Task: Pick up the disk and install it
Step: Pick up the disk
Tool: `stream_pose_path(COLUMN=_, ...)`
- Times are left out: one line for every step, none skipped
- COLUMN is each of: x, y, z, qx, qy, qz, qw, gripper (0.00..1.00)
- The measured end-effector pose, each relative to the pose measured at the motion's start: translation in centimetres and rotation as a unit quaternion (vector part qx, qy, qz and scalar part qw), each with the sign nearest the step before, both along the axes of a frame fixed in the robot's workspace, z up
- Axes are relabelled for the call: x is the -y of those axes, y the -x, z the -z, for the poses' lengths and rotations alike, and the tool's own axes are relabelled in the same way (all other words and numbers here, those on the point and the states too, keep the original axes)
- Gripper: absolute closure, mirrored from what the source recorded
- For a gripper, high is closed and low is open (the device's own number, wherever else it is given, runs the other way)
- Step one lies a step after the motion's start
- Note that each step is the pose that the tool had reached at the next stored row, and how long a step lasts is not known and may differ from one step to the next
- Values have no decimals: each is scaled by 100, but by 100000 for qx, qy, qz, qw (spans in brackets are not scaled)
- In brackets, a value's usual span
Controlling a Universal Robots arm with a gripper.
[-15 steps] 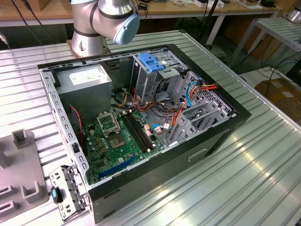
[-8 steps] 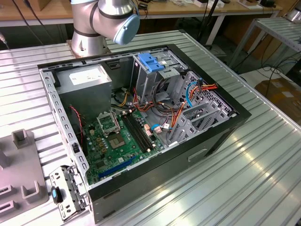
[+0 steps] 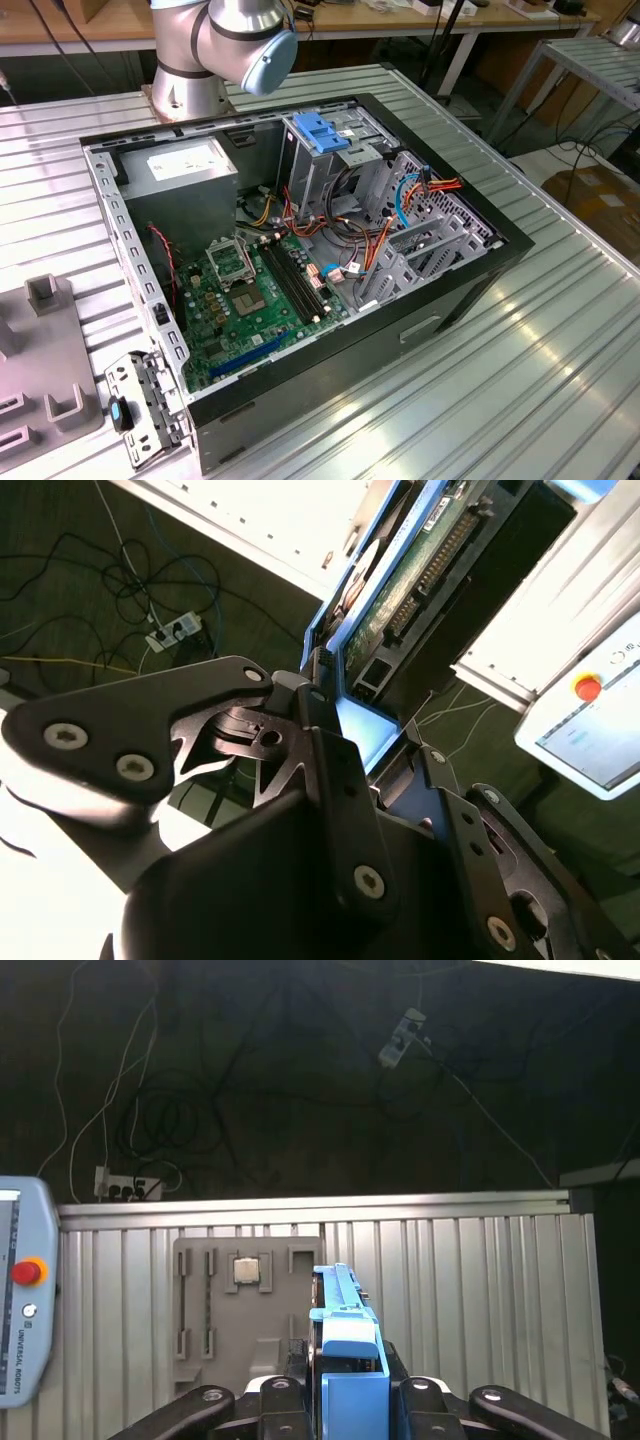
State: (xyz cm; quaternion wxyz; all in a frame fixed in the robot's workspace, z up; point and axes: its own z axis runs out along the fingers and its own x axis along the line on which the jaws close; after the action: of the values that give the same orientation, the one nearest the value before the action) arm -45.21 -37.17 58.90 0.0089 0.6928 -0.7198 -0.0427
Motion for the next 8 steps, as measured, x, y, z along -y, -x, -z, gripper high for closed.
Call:
stream_pose_path(x=1, y=-1, z=-14, qx=-77, qy=-25, qz=-2, qw=100000, gripper=63)
stream_pose_path(x=1, y=-2, z=-22, qx=-115, qy=-36, qz=-3, qw=100000, gripper=63)
stream_pose_path(x=1, y=-2, z=-38, qx=-186, qy=-61, qz=2, qw=100000, gripper=63)
stream_pose_path(x=2, y=-4, z=-49, qx=-241, qy=-66, qz=-2, qw=100000, gripper=63)
stream_pose_path(x=2, y=-5, z=-58, qx=-288, qy=-76, qz=-3, qw=100000, gripper=63)
stream_pose_path(x=3, y=-6, z=-73, qx=-366, qy=-103, qz=-2, qw=99999, gripper=63)
stream_pose_path(x=4, y=-8, z=-97, qx=-493, qy=-130, qz=-2, qw=99999, gripper=63)
stream_pose_path(x=4, y=-9, z=-105, qx=-531, qy=-141, qz=-1, qw=99998, gripper=63)
